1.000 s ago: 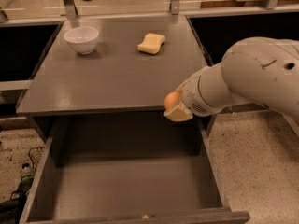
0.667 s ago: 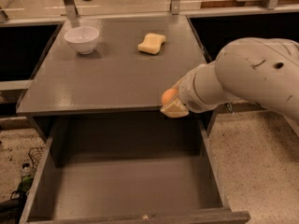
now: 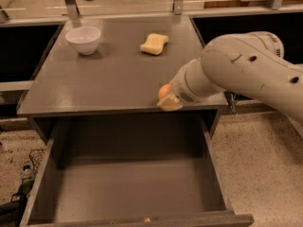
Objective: Pick orange from top drawer and place on counter
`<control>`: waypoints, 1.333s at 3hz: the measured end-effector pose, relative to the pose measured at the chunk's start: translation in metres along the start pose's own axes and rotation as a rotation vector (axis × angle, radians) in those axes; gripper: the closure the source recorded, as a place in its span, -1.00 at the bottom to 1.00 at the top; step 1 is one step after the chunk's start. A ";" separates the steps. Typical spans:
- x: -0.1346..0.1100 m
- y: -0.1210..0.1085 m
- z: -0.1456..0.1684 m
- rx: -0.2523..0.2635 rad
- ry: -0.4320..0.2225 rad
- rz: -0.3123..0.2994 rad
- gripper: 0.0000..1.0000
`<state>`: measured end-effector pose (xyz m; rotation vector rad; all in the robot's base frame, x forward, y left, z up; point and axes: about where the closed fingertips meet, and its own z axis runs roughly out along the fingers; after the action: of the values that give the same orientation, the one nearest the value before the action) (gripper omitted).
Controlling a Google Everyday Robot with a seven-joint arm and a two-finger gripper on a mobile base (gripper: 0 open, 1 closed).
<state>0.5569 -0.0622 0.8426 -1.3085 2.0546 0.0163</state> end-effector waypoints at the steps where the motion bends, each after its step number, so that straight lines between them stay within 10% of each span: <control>1: -0.003 -0.003 0.019 -0.022 0.013 0.000 1.00; 4: -0.012 -0.003 0.029 -0.048 0.025 -0.018 1.00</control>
Offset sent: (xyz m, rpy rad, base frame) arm 0.0329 0.0294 -0.0374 -0.0285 0.0694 0.0469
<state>0.5776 -0.0436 0.8282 -1.3633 2.0749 0.0420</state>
